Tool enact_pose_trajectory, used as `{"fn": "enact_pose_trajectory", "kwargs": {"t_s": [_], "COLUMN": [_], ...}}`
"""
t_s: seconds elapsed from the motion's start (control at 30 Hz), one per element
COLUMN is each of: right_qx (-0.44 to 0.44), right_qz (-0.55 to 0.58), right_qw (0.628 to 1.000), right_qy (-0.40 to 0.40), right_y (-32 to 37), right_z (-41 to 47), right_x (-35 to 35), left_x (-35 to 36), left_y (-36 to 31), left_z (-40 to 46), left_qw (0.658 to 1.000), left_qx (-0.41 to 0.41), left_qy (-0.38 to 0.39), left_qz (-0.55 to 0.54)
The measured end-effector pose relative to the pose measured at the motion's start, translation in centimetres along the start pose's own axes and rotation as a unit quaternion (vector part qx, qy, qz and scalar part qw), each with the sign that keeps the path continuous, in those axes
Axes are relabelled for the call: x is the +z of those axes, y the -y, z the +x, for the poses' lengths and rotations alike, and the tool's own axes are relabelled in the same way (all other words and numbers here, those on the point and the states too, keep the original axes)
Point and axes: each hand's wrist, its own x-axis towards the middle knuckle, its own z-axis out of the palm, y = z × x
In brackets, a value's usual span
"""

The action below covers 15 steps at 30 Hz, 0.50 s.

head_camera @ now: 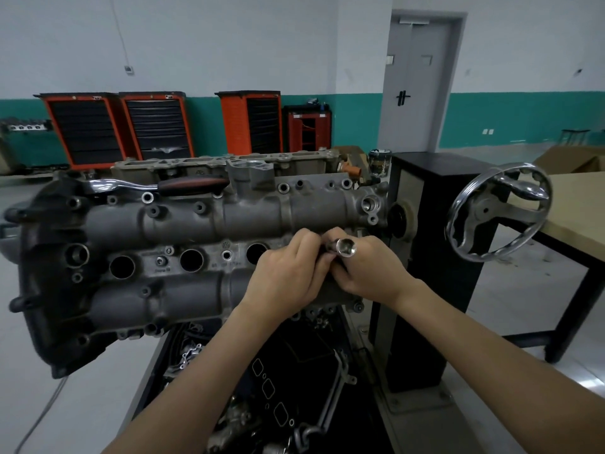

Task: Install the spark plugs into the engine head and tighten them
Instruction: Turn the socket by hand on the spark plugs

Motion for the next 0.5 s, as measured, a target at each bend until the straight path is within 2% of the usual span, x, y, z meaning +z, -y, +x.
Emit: {"fn": "enact_pose_trajectory", "kwargs": {"t_s": [0.17, 0.33, 0.5], "right_qx": [0.013, 0.044, -0.004], "right_qz": [0.026, 0.008, 0.001], "right_qw": [0.999, 0.999, 1.000], "right_qy": [-0.037, -0.024, -0.006], "right_y": [0.08, 0.24, 0.10], "right_z": [0.10, 0.05, 0.04], "right_x": [0.11, 0.18, 0.10], "left_x": [-0.02, 0.26, -0.08], "left_y": [0.13, 0.14, -0.06], "left_z": [0.10, -0.06, -0.11], "left_qw": [0.999, 1.000, 0.999], "left_qx": [-0.001, -0.006, -0.026], "left_qy": [0.000, 0.017, 0.025], "left_qz": [0.038, 0.025, -0.011]}}
